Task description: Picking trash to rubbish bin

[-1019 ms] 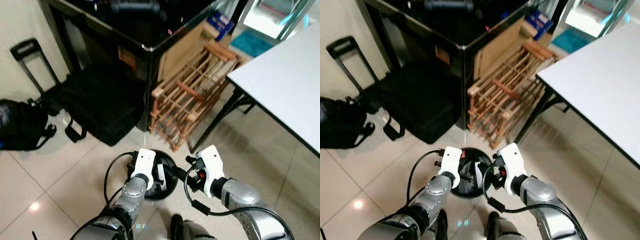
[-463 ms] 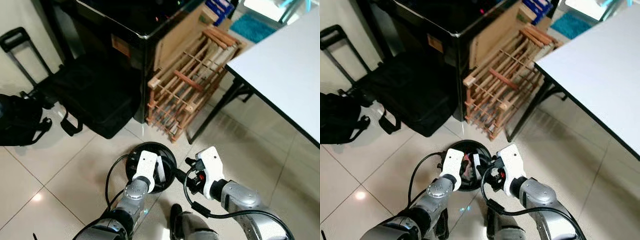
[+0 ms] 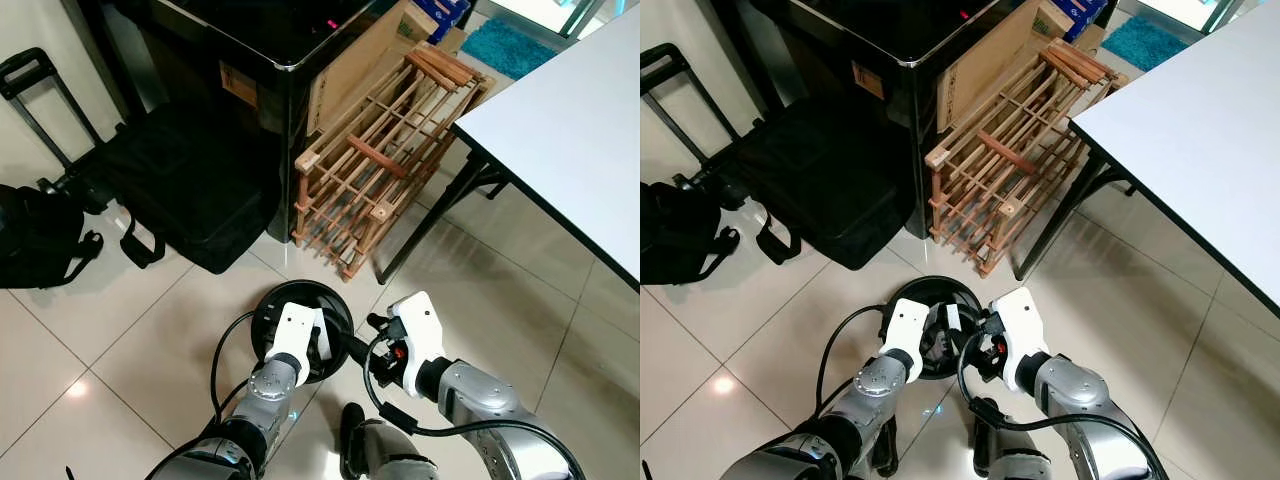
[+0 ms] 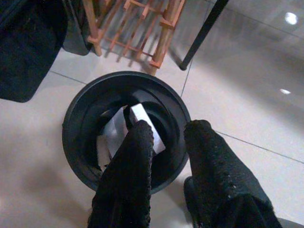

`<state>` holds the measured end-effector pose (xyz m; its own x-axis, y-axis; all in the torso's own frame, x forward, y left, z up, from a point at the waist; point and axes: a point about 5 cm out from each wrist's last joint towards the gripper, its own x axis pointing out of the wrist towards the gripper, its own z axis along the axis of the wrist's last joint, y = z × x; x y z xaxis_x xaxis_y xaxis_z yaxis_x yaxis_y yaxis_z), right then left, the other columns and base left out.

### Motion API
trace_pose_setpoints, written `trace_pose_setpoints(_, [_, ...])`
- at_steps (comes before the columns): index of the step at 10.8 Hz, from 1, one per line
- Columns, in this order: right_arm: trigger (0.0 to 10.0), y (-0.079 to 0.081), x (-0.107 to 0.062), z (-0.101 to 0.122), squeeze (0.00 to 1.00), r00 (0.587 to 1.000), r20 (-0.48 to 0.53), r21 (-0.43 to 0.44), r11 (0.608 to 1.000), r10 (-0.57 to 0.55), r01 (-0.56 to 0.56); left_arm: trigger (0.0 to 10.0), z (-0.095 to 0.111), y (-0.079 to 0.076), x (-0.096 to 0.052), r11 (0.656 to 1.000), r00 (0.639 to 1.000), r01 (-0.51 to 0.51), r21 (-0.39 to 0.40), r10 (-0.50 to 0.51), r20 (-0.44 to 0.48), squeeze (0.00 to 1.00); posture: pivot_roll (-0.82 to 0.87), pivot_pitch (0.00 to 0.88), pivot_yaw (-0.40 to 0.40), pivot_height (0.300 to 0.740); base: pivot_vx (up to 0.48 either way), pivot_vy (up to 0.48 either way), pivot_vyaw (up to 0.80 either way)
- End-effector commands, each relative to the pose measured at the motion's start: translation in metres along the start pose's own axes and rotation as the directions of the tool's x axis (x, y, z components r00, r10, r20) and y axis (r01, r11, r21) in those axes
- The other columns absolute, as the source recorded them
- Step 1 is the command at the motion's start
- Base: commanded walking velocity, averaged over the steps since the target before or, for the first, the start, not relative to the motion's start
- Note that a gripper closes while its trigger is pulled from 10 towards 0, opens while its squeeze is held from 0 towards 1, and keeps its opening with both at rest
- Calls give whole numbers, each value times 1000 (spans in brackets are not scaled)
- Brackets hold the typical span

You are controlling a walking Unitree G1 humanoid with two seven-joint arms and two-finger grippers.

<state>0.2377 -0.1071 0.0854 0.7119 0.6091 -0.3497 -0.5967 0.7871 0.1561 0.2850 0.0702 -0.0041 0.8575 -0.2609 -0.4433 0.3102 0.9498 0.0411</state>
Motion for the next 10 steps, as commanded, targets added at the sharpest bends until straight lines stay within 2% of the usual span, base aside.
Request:
trace_pose_setpoints(1, [10000, -4, -1, -3, 0, 999, -7, 13, 999, -32, 32, 10000, -2, -6, -1, 1000, 1000, 10, 3, -10, -4, 0, -133, 313, -52, 740, 0, 0, 0])
trace_pose_setpoints(3, [10000, -11, 8, 6, 0, 996, 37, 8, 997, -76, 76, 10000, 9, 3, 0, 1000, 997, -27, -8, 27, 79, 0, -113, 284, -31, 740, 0, 0, 0])
trace_pose_setpoints(6, [10000, -31, 23, 37, 0, 960, 182, 30, 977, -213, 211, 10000, 37, 42, -3, 986, 954, -158, -54, 167, 248, 0, -81, 215, 7, 740, 0, 0, 0])
trace_pose_setpoints(8, [10000, -42, 29, 60, 0, 910, 284, 57, 953, -302, 298, 10000, 61, 54, -4, 981, 921, -183, -70, 196, 337, 0, -76, 173, 27, 740, 0, 0, 0])
trace_pose_setpoints(10, [10000, -58, 26, 95, 0, 811, 422, 107, 911, -405, 399, 10000, 102, 58, -2, 979, 863, -186, -78, 201, 464, 0, -82, 128, 46, 740, 0, 0, 0])
